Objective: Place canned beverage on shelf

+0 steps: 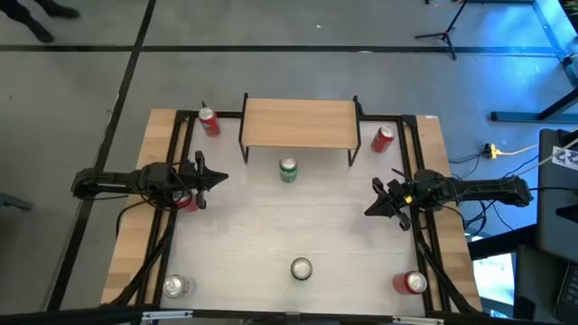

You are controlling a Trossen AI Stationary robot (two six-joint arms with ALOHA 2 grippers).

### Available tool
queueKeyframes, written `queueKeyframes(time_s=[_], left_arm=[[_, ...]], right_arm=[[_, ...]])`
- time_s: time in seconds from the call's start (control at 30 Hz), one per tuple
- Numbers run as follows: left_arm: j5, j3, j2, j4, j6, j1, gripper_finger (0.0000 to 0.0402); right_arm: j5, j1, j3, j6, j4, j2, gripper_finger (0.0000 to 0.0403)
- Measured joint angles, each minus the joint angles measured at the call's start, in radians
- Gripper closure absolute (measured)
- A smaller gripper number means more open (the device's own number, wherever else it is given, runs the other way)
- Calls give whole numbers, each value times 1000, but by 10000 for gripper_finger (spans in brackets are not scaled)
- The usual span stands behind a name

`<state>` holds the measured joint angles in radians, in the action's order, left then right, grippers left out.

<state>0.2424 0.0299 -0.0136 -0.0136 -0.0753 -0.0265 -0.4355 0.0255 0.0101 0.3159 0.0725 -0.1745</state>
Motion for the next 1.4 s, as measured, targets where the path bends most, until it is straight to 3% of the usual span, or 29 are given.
queueKeyframes(time_s=[0.53,0.73,0.9,1.17,1.27,1.4], left_arm=[[31,0,0,68,0,0,401],[30,0,0,184,1,0,401],[59,0,0,251,88,0,401],[212,0,0,346,187,0,401],[377,1,-10,384,218,0,401],[535,29,-62,377,282,1,401]], right_arm=[[2,0,0,-13,1,0,397],[93,0,0,-58,32,0,398],[121,0,0,-59,37,0,398],[301,0,0,-63,88,0,397],[352,0,0,-114,138,0,398],[538,-1,0,-192,212,0,398]])
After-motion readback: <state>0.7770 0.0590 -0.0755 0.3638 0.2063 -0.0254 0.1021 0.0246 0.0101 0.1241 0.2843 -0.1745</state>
